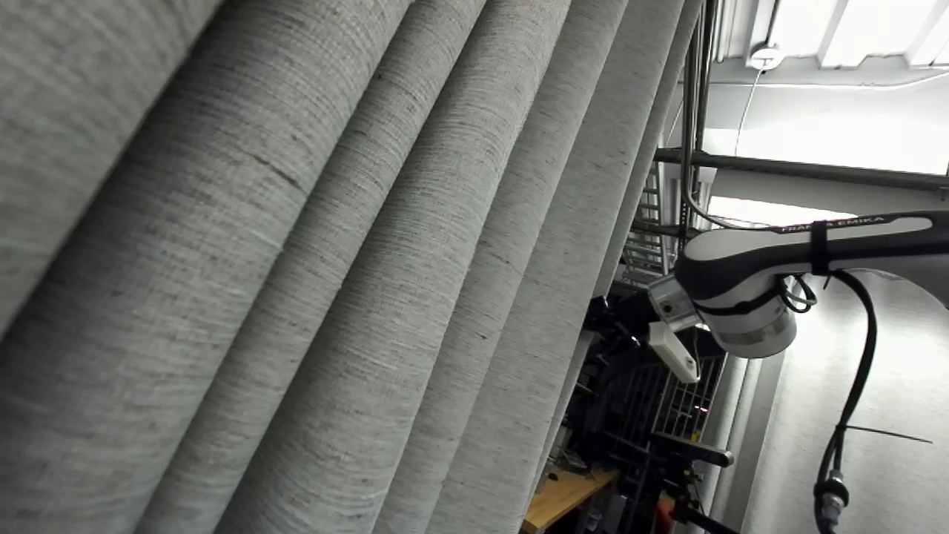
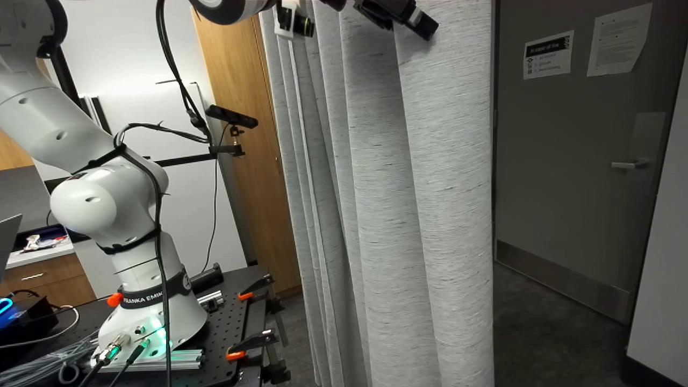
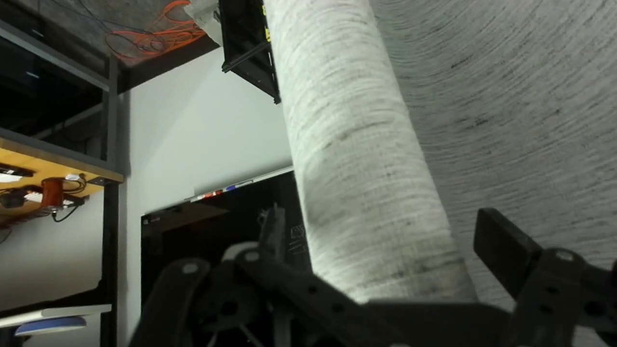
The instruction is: Slide the curtain to the left
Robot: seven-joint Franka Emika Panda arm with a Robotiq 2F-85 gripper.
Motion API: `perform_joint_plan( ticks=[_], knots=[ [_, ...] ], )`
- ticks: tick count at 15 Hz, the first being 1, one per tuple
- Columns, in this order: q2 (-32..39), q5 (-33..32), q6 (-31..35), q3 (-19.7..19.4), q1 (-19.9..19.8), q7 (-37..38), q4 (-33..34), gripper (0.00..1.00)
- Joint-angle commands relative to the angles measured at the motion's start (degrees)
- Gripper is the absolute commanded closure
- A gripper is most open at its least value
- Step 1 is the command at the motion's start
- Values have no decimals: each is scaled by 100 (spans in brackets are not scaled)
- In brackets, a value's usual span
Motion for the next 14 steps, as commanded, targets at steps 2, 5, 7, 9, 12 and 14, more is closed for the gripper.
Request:
perform_joint_plan(
  ticks=[2,5,7,9,12,14],
  knots=[
    [-23,69,19,-46,154,59,-38,0],
    [-28,128,21,-60,220,60,-43,0],
    [-31,129,21,-69,220,60,-43,0],
    [-69,137,404,-80,344,-177,-108,0],
    [-28,-7,1027,-183,648,-742,-92,0],
    [52,28,1454,-207,823,-1196,-68,0]
  ],
)
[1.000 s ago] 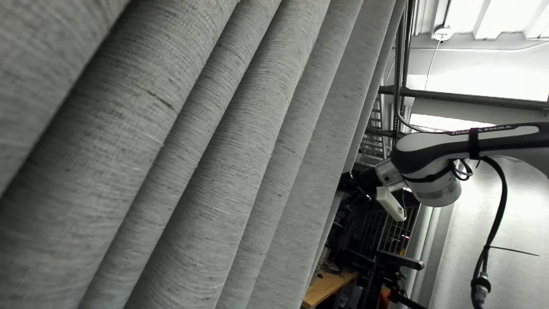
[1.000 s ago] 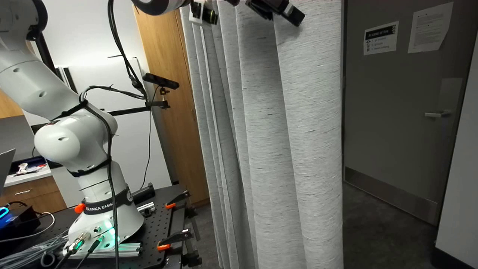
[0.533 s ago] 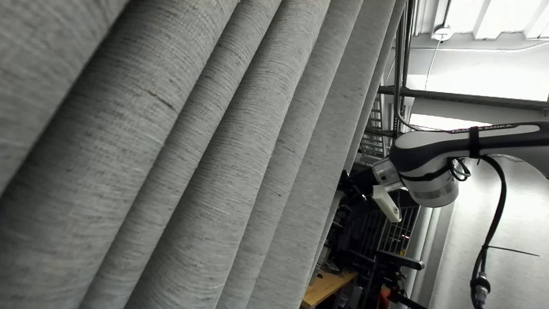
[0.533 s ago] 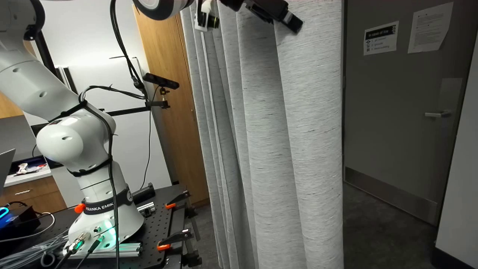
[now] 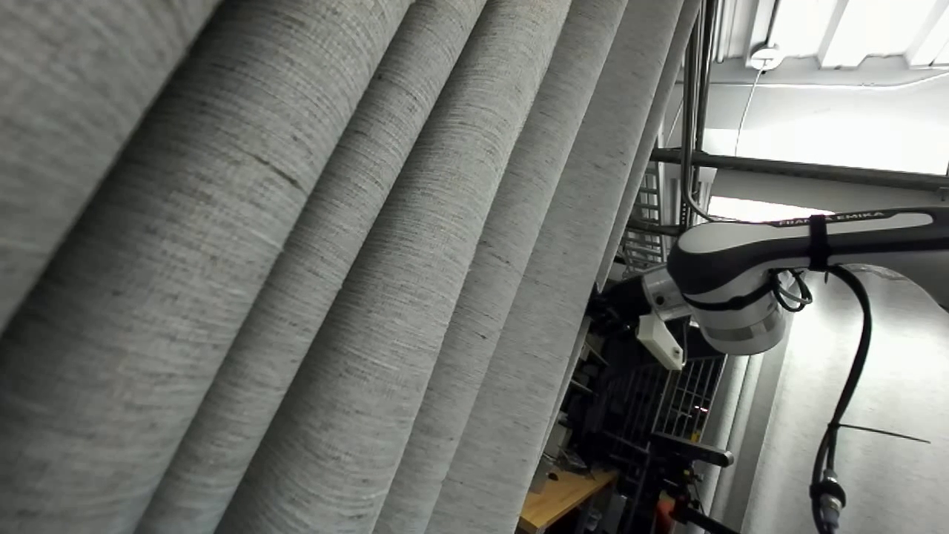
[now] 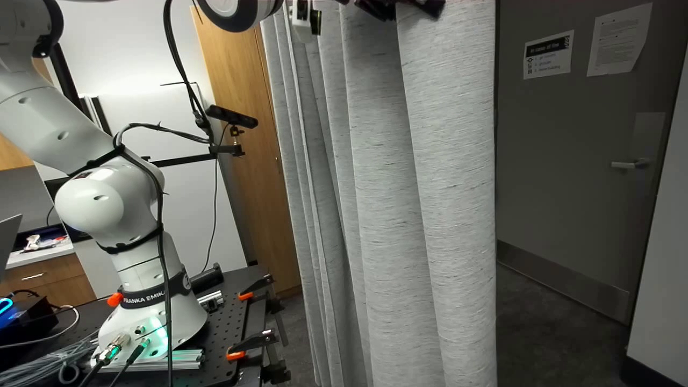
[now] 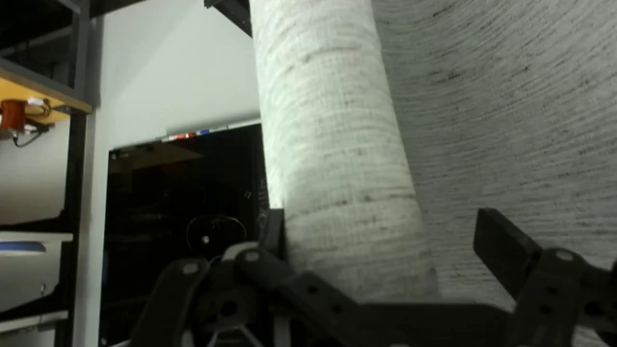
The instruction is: Slide the curtain to the left
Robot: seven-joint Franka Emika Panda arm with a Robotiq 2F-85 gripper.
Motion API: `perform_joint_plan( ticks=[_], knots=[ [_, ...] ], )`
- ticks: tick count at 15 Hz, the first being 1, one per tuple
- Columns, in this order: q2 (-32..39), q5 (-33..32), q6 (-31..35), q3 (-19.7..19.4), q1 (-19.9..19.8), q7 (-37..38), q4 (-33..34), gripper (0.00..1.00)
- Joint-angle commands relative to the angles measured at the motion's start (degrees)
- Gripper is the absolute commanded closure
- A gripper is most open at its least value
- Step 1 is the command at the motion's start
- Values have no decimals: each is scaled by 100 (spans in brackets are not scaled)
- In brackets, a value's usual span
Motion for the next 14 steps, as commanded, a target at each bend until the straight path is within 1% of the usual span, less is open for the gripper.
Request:
perform_joint_plan(
  ticks=[1,4,5,6,8,9,11,13,14],
  knots=[
    [74,-34,812,-207,481,-826,-11,0],
    [182,-29,1533,-388,827,-1310,2,0],
    [240,-23,1703,-432,883,-1348,17,15],
    [280,-11,1872,-513,979,-1400,27,28],
    [349,-19,2139,-656,1120,-1446,33,42],
    [373,-27,2246,-720,1177,-1450,27,51],
    [391,-50,2351,-811,1257,-1459,-3,67],
    [364,-92,2410,-824,1292,-1474,-66,81],
    [328,-128,2458,-760,1260,-1493,-133,89]
  ],
)
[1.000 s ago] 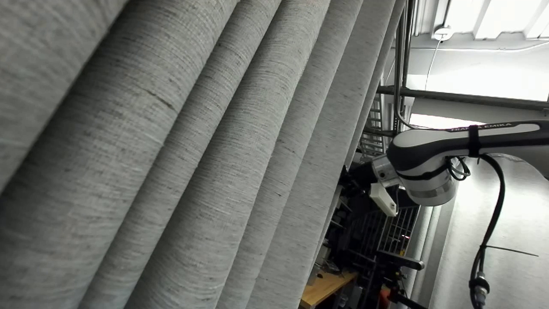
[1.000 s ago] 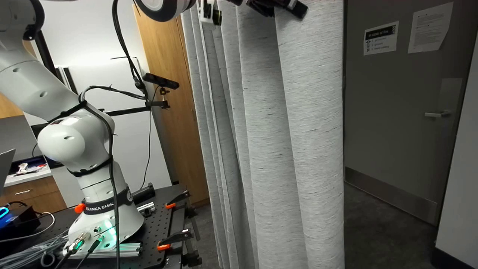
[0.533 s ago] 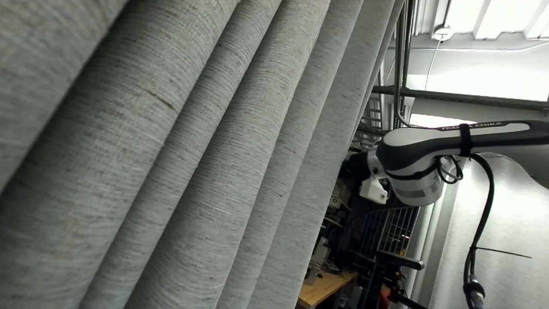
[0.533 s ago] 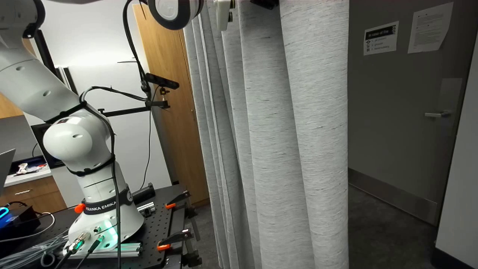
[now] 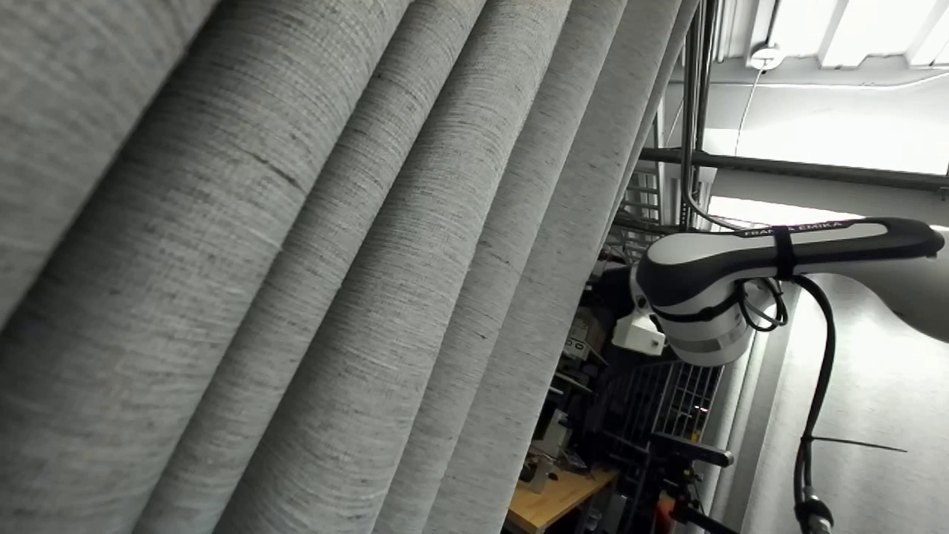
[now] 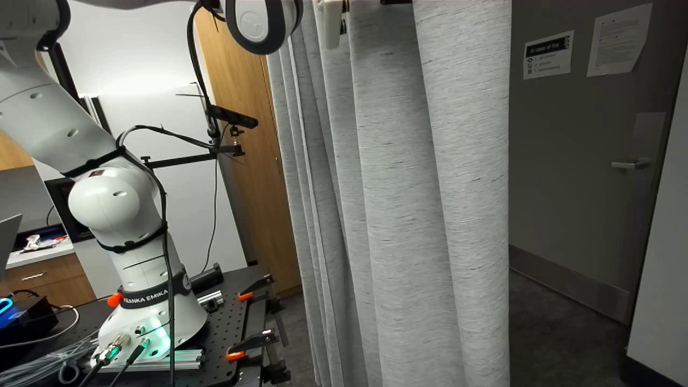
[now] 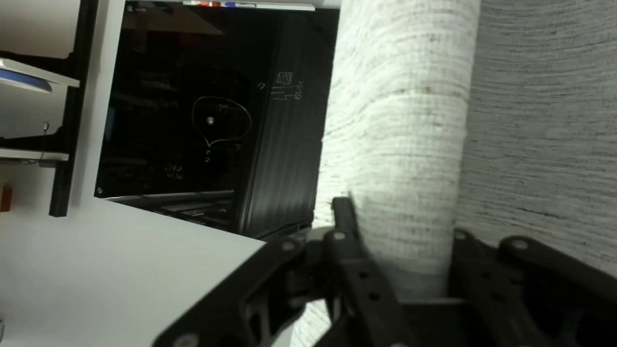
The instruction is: Slide the curtain to the left
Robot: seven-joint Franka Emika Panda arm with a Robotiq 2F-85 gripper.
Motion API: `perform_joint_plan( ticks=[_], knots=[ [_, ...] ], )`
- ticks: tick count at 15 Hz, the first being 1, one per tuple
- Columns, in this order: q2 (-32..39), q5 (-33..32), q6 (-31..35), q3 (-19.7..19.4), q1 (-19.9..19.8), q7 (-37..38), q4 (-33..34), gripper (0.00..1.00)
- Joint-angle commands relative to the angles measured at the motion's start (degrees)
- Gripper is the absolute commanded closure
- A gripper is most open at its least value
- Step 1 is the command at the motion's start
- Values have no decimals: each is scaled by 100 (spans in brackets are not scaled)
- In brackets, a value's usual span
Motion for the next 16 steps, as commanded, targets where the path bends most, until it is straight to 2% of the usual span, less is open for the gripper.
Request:
perform_joint_plan(
  ticks=[1,2,5,10,16],
  knots=[
    [-110,-170,312,7,116,-204,-205,96],
    [-179,-245,329,95,87,-261,-313,100],
    [-353,-552,371,513,-72,-405,-697,100],
    [-801,-968,957,1396,-234,-606,-1556,100],
    [-1630,-1268,1215,2270,121,-674,-2407,100]
  ],
)
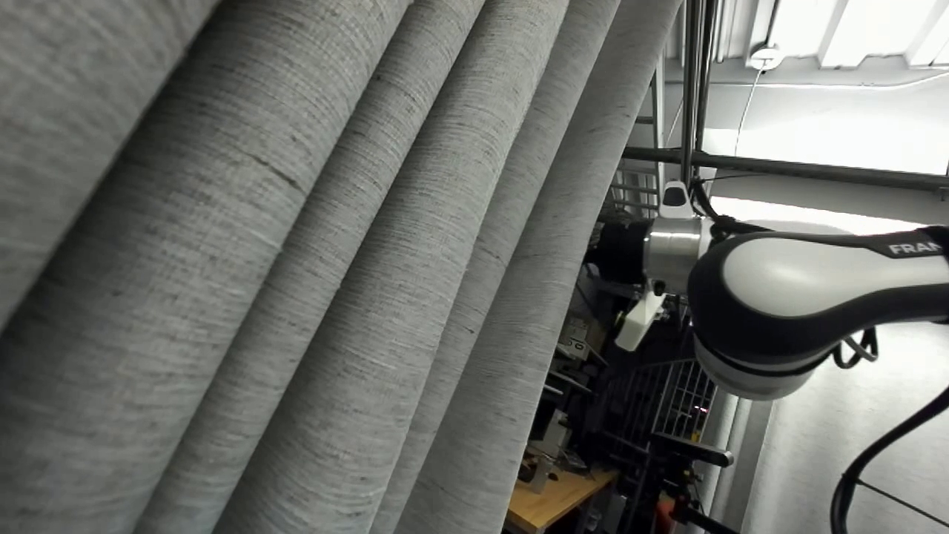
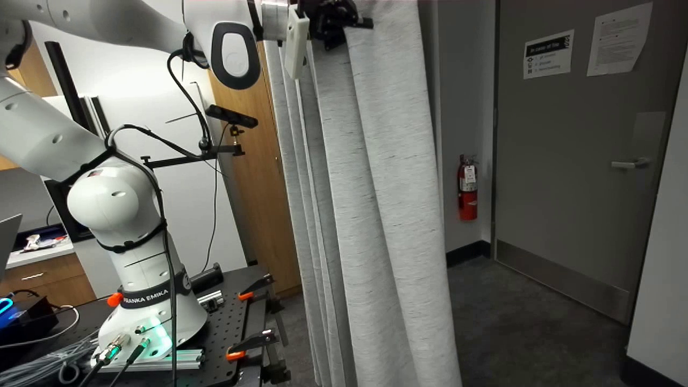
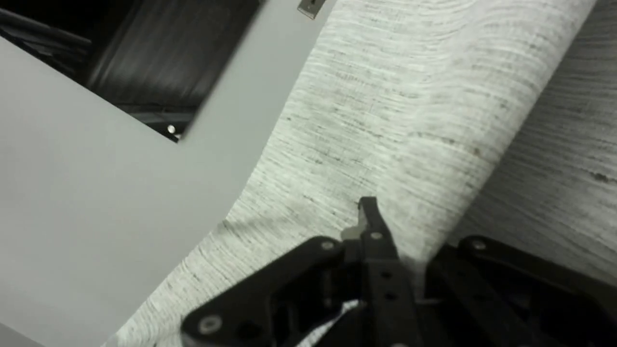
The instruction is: Slide the curtain to the left
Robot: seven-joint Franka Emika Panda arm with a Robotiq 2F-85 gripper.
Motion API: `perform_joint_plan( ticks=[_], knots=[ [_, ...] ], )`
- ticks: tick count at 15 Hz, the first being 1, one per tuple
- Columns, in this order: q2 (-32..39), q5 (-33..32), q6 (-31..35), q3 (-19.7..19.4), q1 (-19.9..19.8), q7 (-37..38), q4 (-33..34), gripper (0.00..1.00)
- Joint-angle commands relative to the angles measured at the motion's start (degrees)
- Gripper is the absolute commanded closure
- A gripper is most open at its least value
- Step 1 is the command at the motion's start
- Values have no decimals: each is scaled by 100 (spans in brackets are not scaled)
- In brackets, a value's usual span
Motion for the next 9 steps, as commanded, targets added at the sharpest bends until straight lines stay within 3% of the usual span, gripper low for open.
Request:
perform_joint_plan(
  ticks=[1,6,7,9],
  knots=[
    [-602,-224,60,439,269,-114,-777,100],
    [-957,-578,-36,521,925,-137,-963,100],
    [-948,-1324,2,532,759,463,-980,100],
    [-877,-1836,102,458,753,624,-933,100]
  ],
)
